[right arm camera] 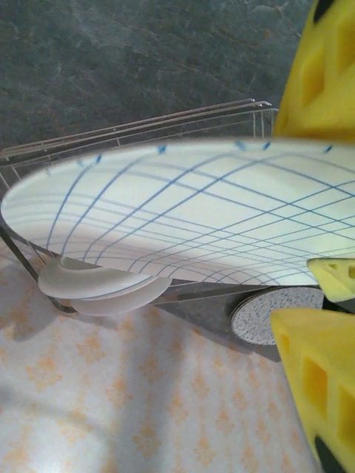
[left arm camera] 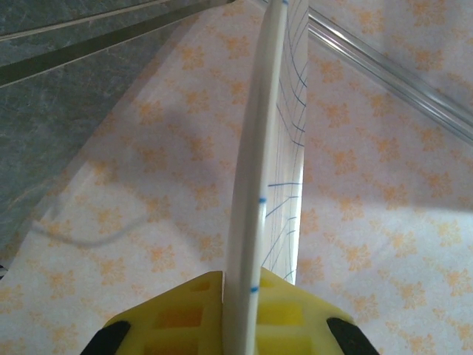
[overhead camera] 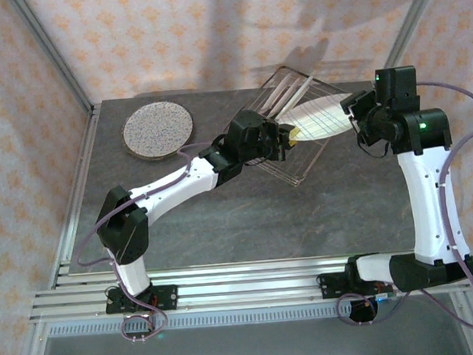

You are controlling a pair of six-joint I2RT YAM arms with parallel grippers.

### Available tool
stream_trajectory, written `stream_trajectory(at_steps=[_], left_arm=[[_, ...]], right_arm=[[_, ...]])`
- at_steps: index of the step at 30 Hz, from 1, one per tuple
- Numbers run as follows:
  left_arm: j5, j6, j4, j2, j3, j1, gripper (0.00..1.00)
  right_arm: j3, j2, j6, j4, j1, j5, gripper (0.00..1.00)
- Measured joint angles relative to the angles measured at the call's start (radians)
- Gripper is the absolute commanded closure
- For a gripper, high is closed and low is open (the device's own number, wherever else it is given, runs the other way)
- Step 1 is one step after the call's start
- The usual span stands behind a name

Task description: Unload the plates from the dish rack

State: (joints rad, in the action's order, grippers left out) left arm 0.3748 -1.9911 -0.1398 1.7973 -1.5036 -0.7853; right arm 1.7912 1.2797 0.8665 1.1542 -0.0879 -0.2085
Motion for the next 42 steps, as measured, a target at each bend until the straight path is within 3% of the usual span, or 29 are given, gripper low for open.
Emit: stream_trajectory(at_steps=[5,25,36,42], left_arm=[[0.022,0.056,-0.006,-0.008,-0.006,0.015,1.00],[0.102,0.301,0.089,-0.170,-0.019,0.195,1.00],[0.119,0.456,0.167,-0.313,0.061,0.357,1.00],[0.117,0.528,0.183,-0.374,0.156,0.448,1.00]], right_arm=[[0.035,0.002,-0.085,-0.003,0.000,-0.014,0.25],[0.051,0.004,-0.343,-0.246,-0.016,-0.328,0.20],[0.035,0.031,-0.494,-0.350,-0.214,-0.309,0.20],[-0.175,-0.047,-0.604,-0.565,-0.341,-0.242,0.20]])
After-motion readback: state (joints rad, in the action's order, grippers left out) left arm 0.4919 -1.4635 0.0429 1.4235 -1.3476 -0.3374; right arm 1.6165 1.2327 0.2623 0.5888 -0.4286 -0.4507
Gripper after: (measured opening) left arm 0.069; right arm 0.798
